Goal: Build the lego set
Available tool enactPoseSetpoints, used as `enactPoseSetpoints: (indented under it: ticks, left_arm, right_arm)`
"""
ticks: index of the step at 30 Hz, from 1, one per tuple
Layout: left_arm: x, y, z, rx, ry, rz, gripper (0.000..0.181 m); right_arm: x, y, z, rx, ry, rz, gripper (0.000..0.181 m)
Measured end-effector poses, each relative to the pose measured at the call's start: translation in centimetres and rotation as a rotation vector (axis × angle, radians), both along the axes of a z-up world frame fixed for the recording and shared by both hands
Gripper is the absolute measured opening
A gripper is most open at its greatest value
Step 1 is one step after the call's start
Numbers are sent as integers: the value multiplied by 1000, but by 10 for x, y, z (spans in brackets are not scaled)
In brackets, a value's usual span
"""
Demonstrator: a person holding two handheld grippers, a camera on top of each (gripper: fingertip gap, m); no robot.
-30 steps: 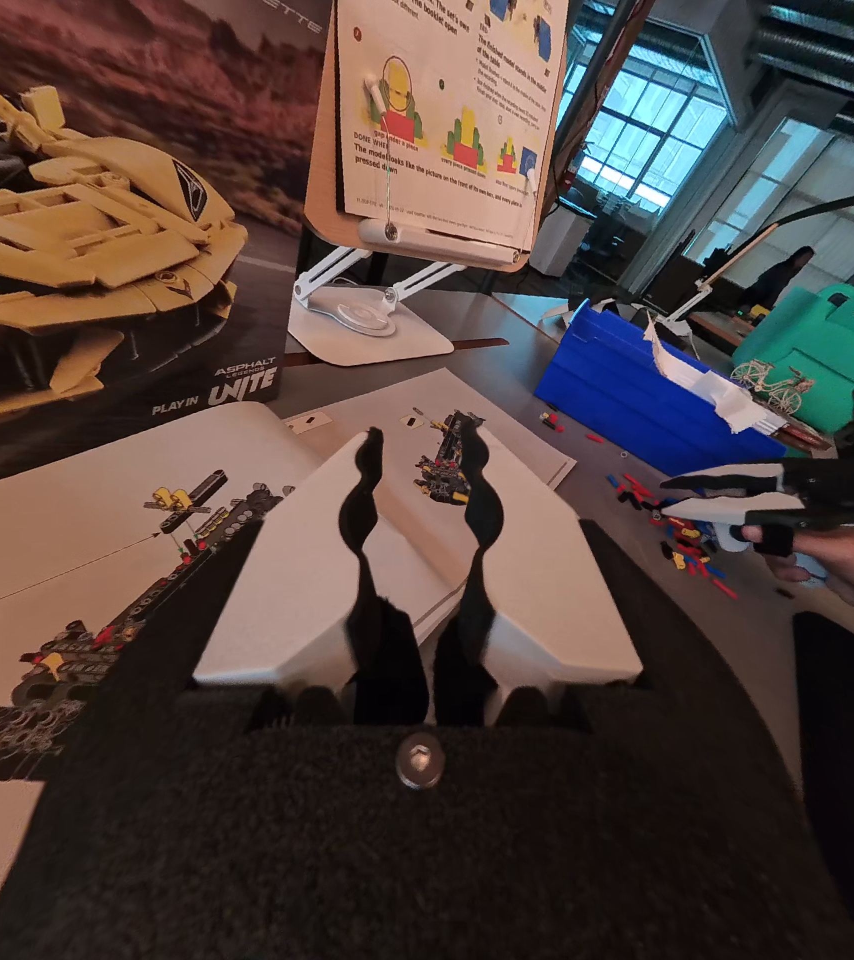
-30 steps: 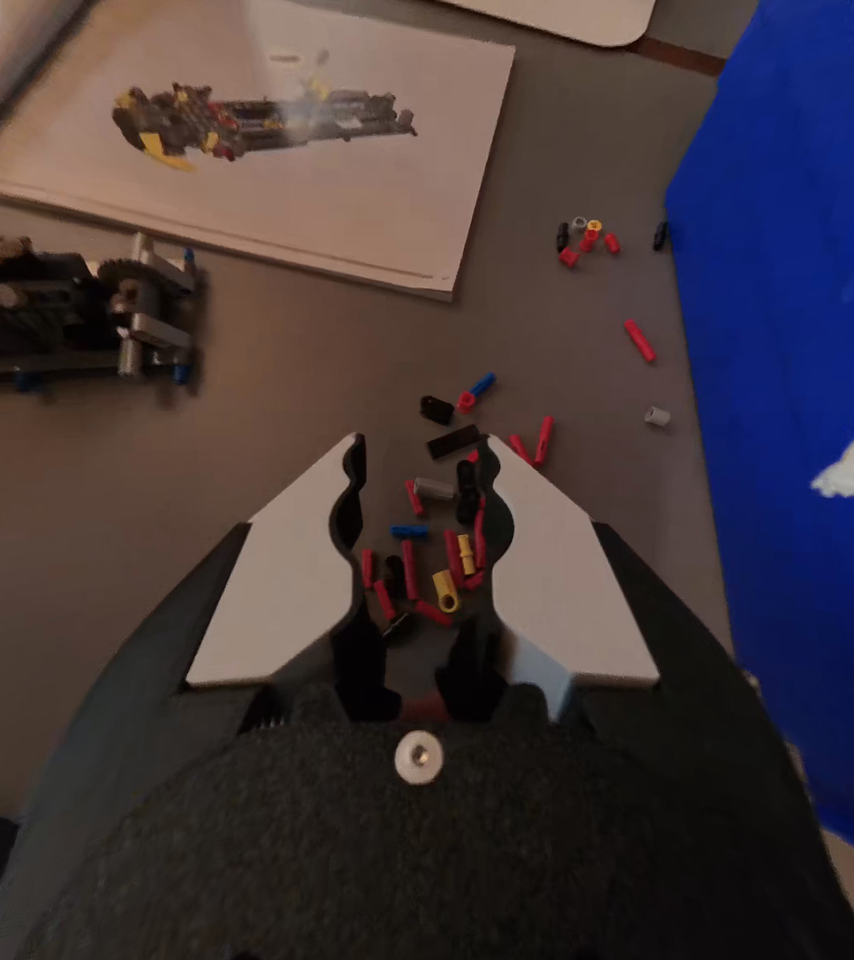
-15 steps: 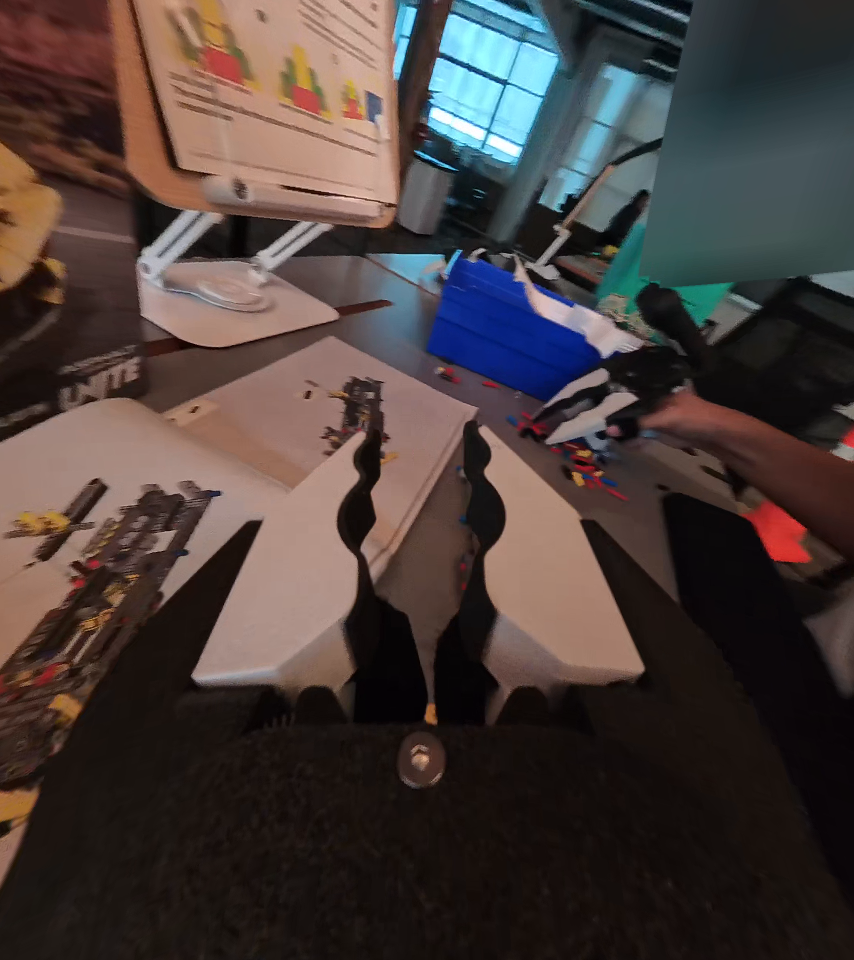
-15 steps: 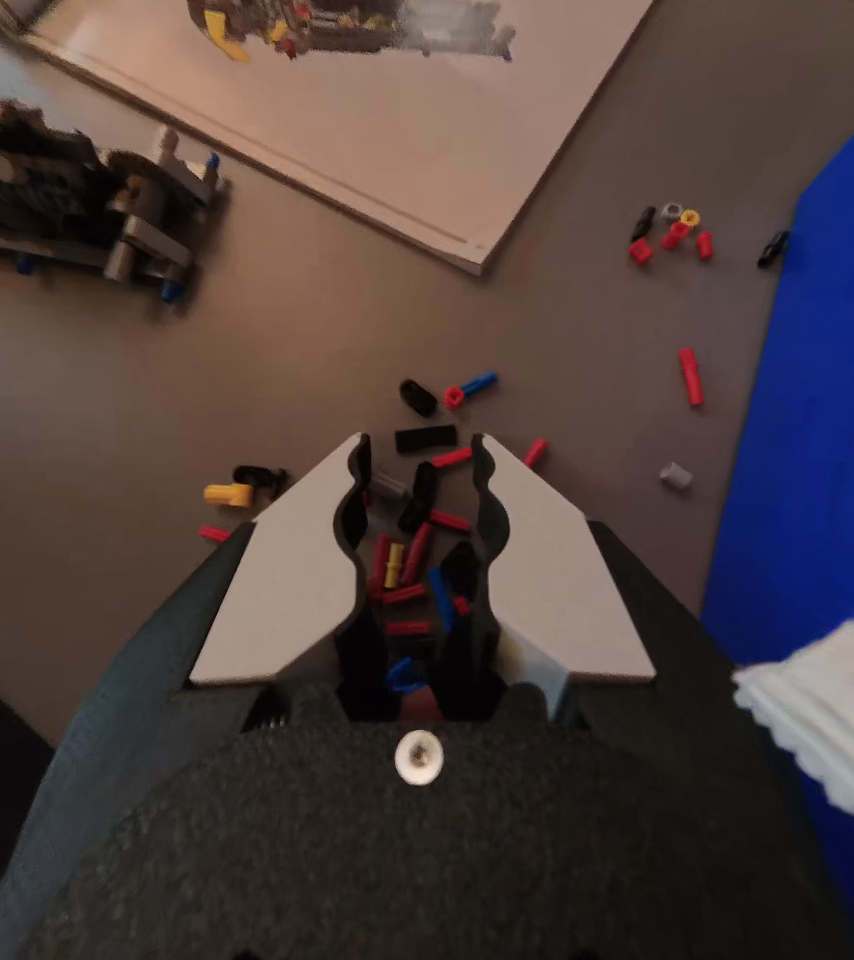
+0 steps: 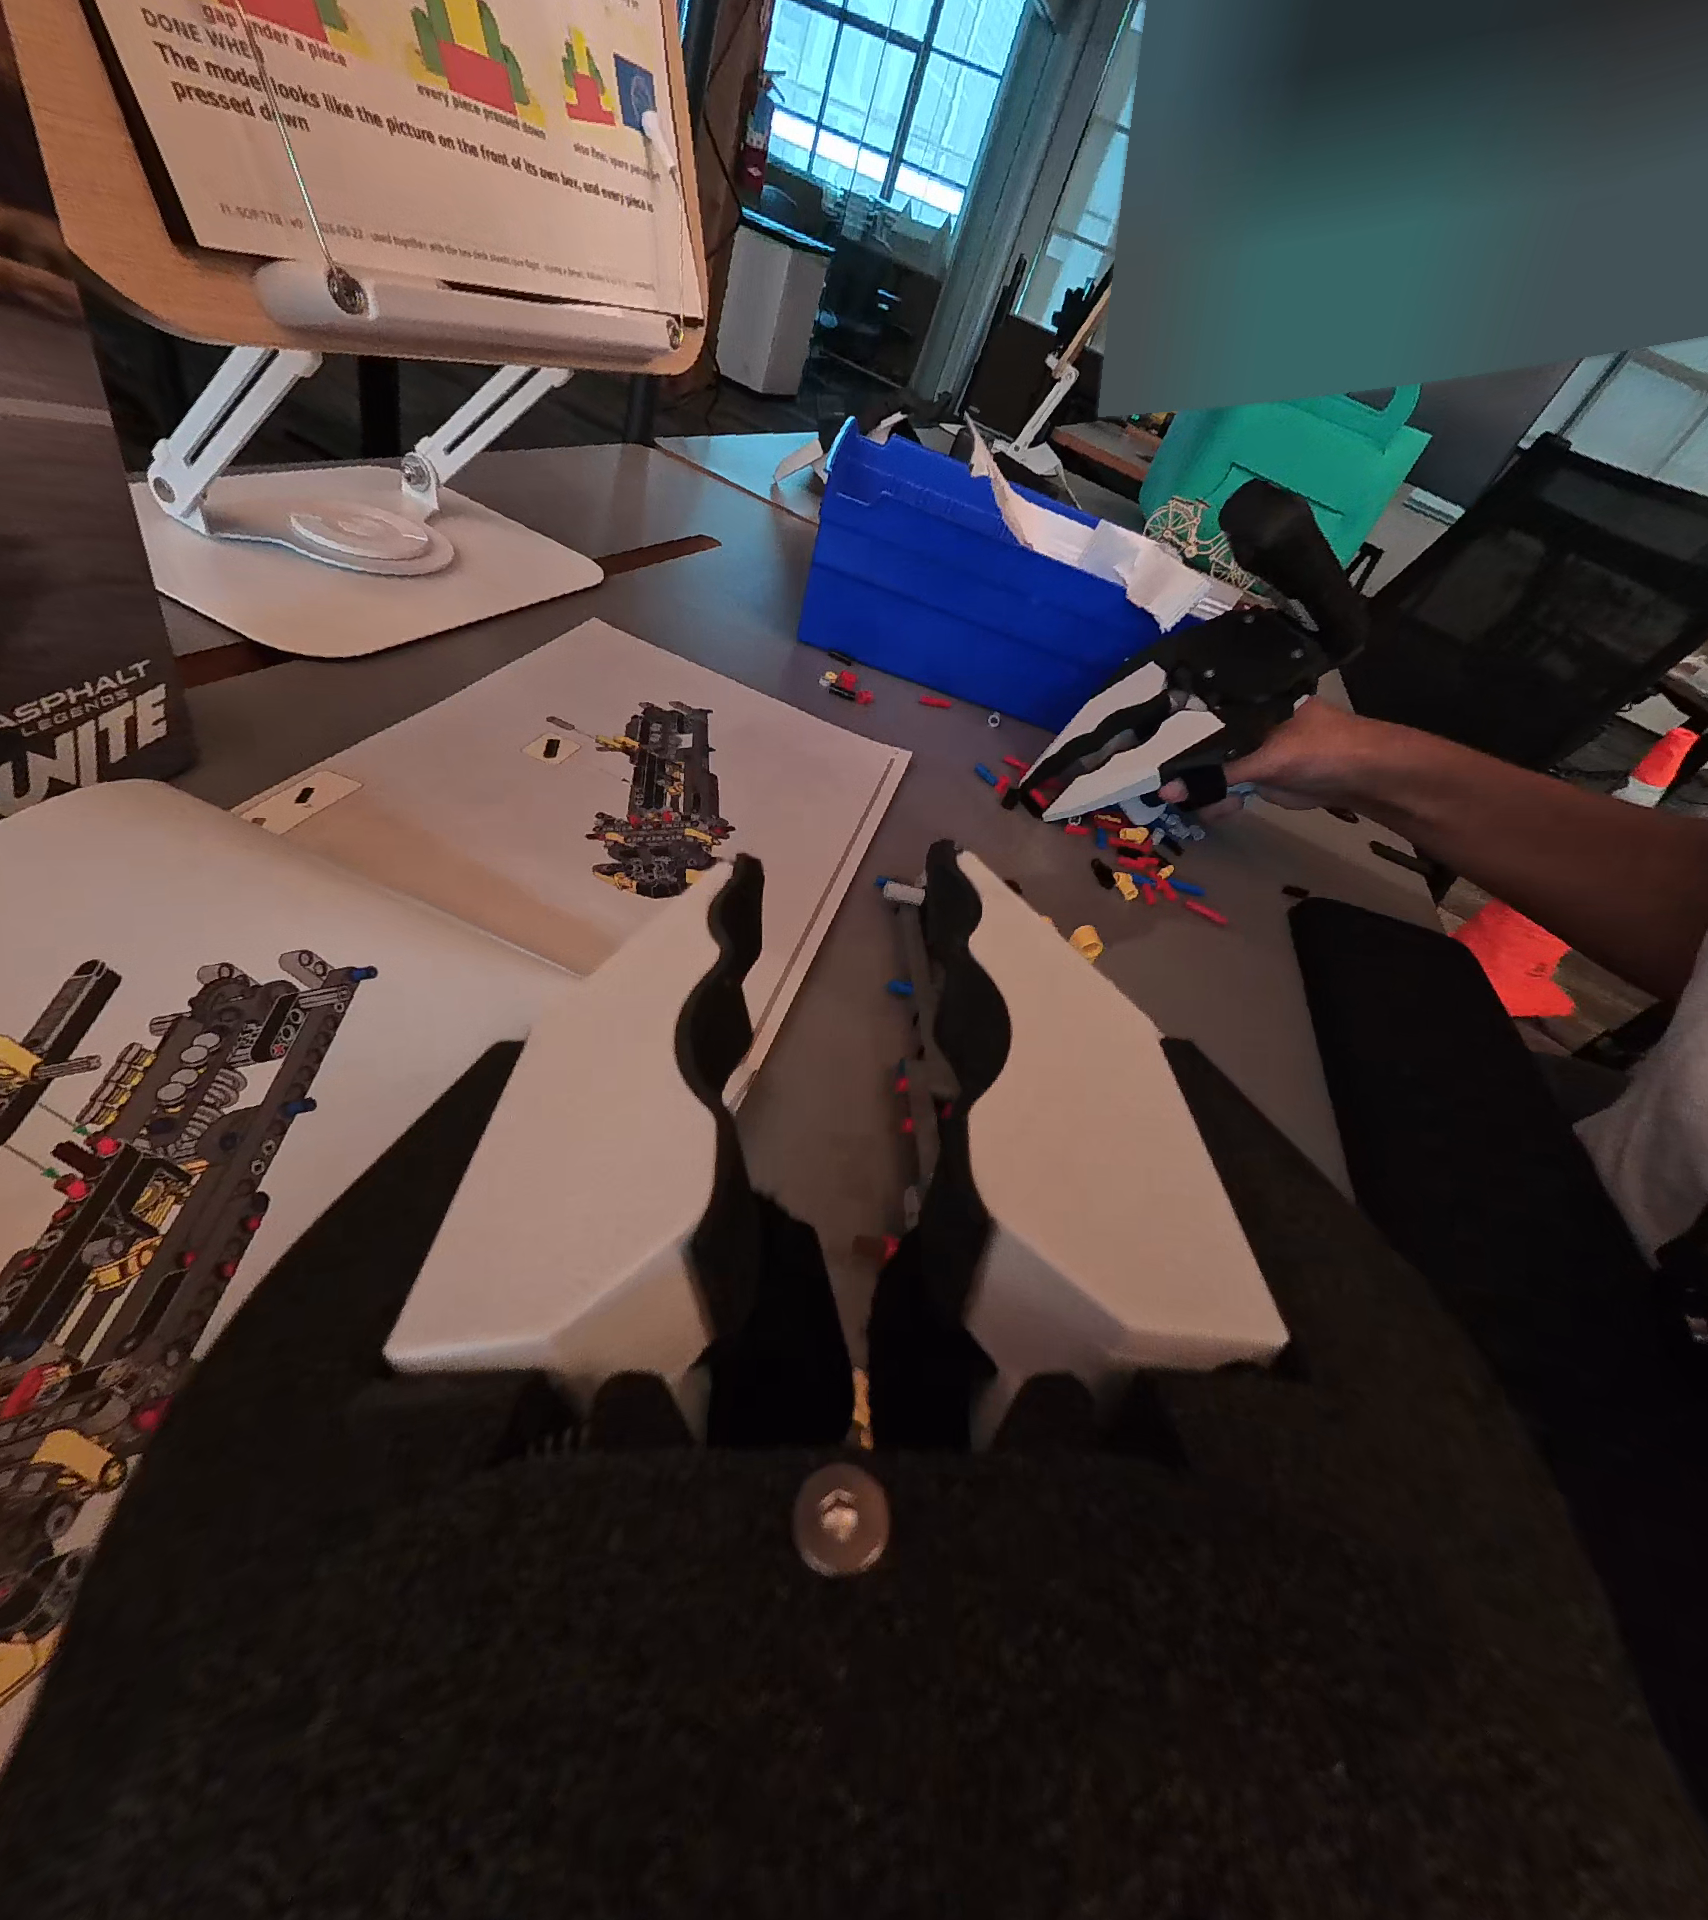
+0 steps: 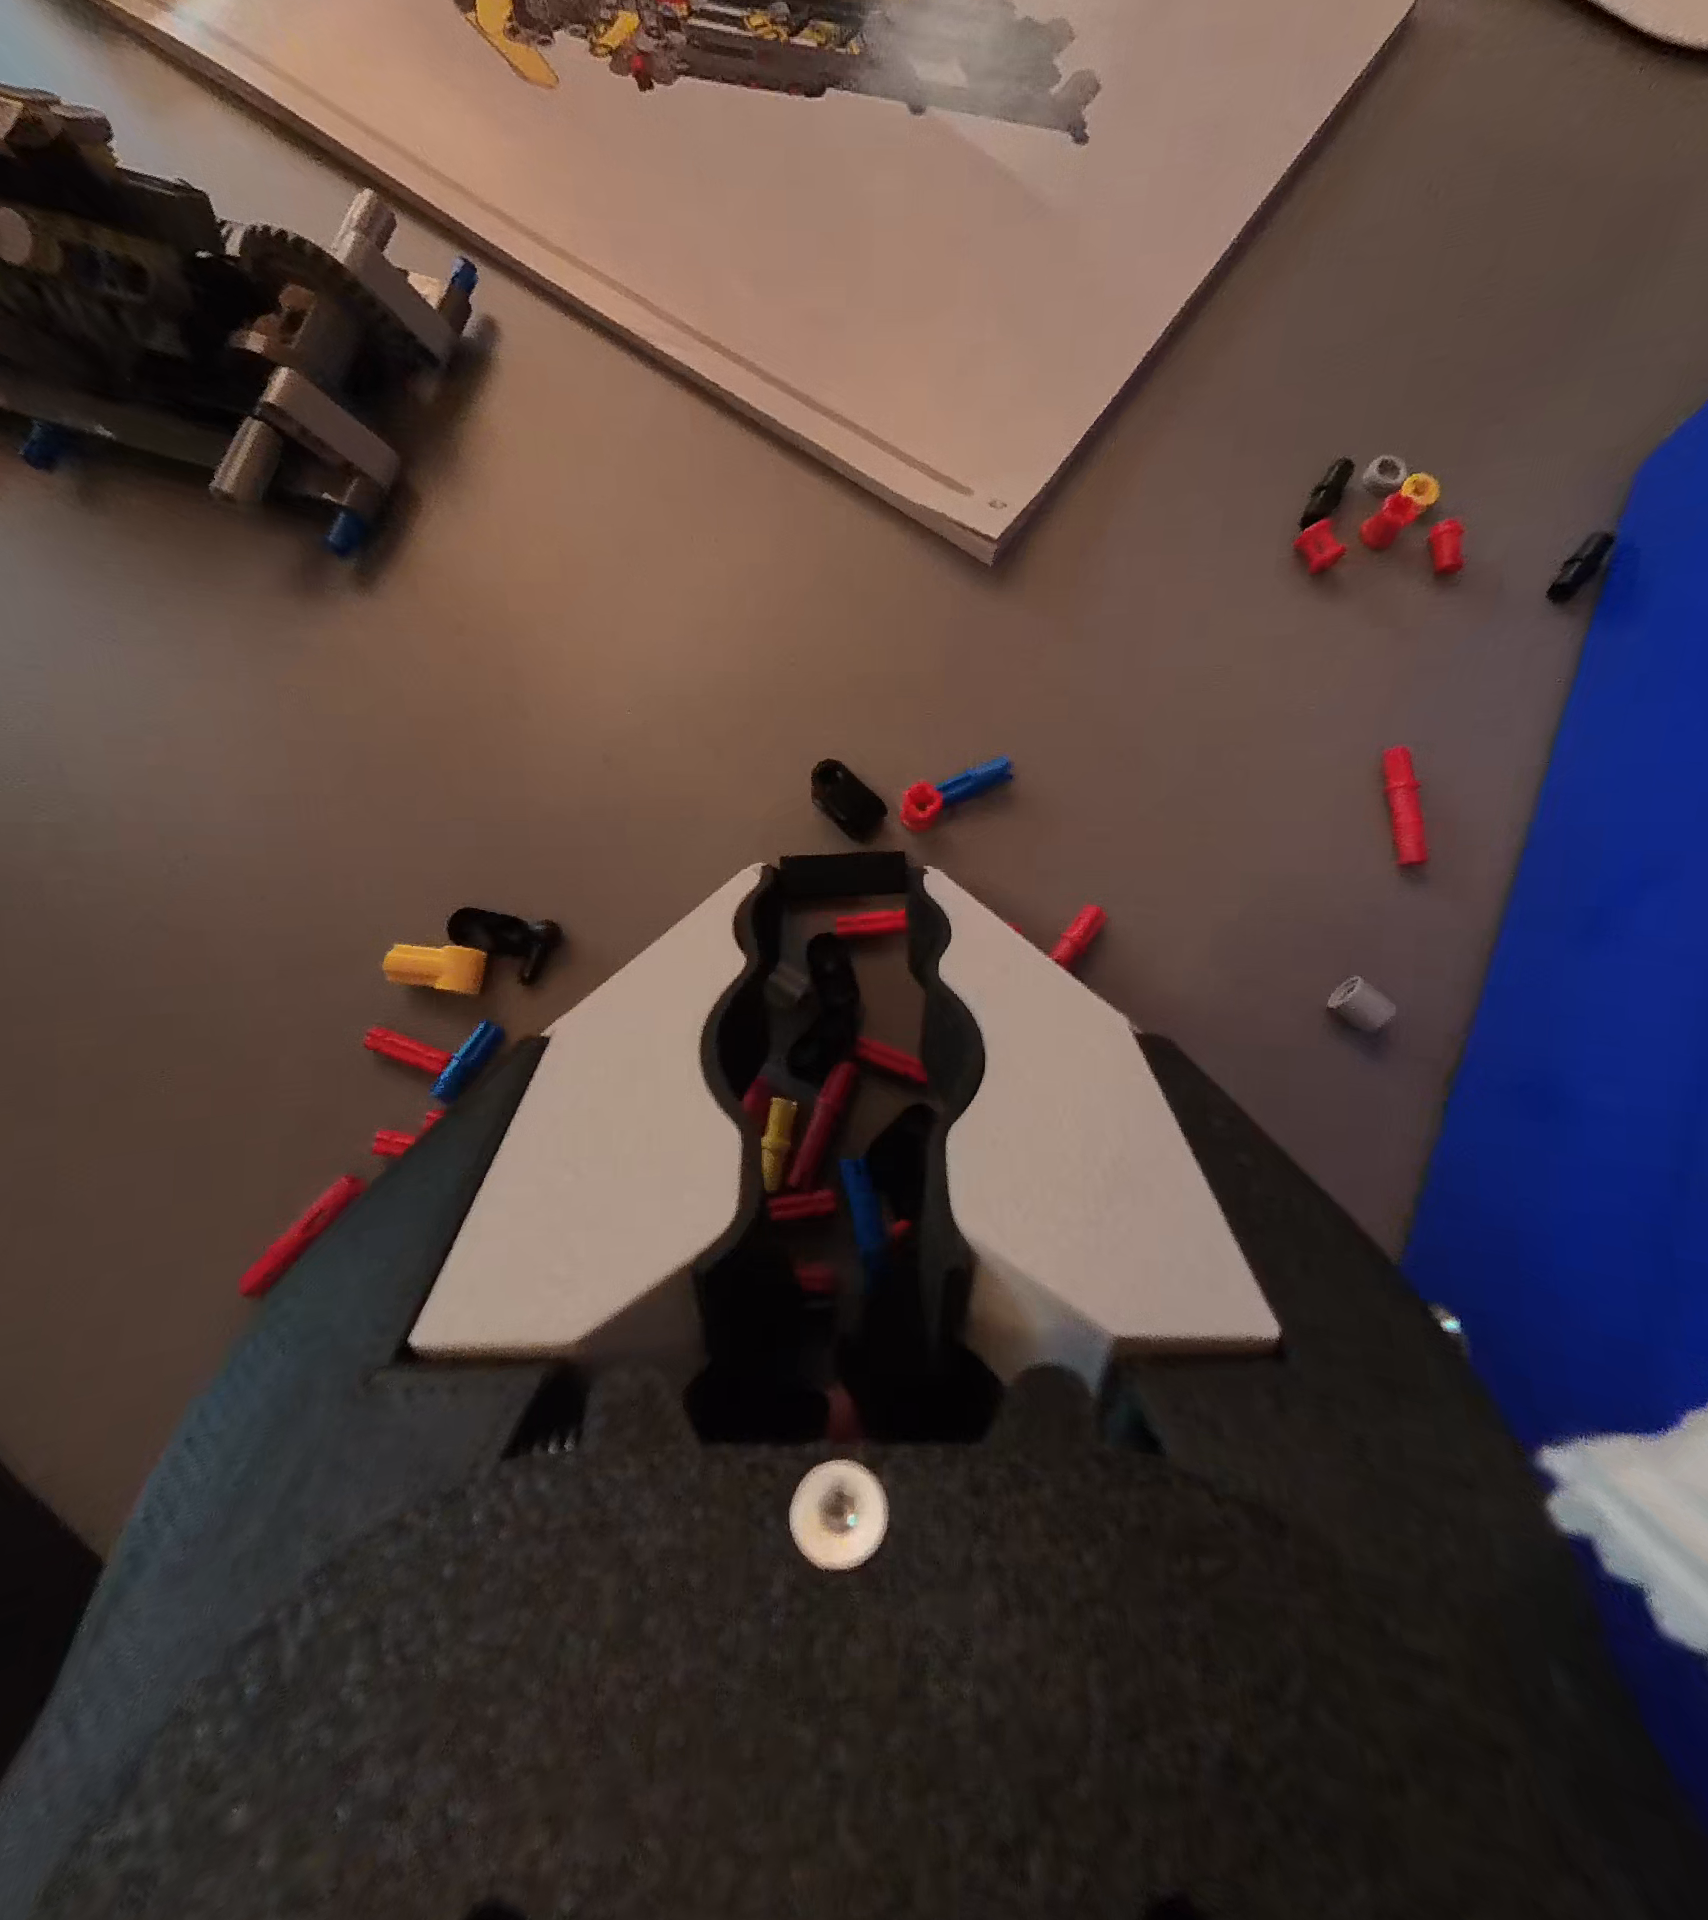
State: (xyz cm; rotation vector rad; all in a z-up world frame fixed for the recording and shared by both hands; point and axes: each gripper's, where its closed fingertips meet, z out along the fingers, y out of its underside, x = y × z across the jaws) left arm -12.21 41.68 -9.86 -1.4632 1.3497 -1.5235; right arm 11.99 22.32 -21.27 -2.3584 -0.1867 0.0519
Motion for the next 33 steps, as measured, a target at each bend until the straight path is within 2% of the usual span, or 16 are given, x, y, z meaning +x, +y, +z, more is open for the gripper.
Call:
enactPoseSetpoints:
  ticks: [6, 10, 15, 20, 26, 29, 31, 33]
  left_arm:
    - [-1, 5, -2, -10, 1, 20, 30]
    - [-1, 6, -2, -14, 1, 26, 30]
    - [1, 3, -6, 0, 17, 21, 30]
    - [1, -1, -8, 14, 29, 12, 29]
    - [3, -2, -8, 10, 27, 9, 30]
    - [3, -2, -9, 8, 32, 7, 30]
    - [4, -3, -10, 8, 34, 4, 30]
    - [4, -4, -11, 9, 40, 1, 29]
  right_arm:
    - [-18, 6, 21, 41, -27, 31, 23]
    - [-67, 15, 35, 56, 4, 149, 24]
    - [-136, 28, 23, 28, 67, 271, 23]
    - [-168, 32, 3, -30, 37, 335, 23]
    - [-170, 31, 0, -34, 33, 327, 24]
    - [-162, 27, 5, -27, 48, 291, 31]
    - [-139, 19, 16, 11, 42, 212, 31]
    - [-100, 7, 26, 52, 33, 68, 31]
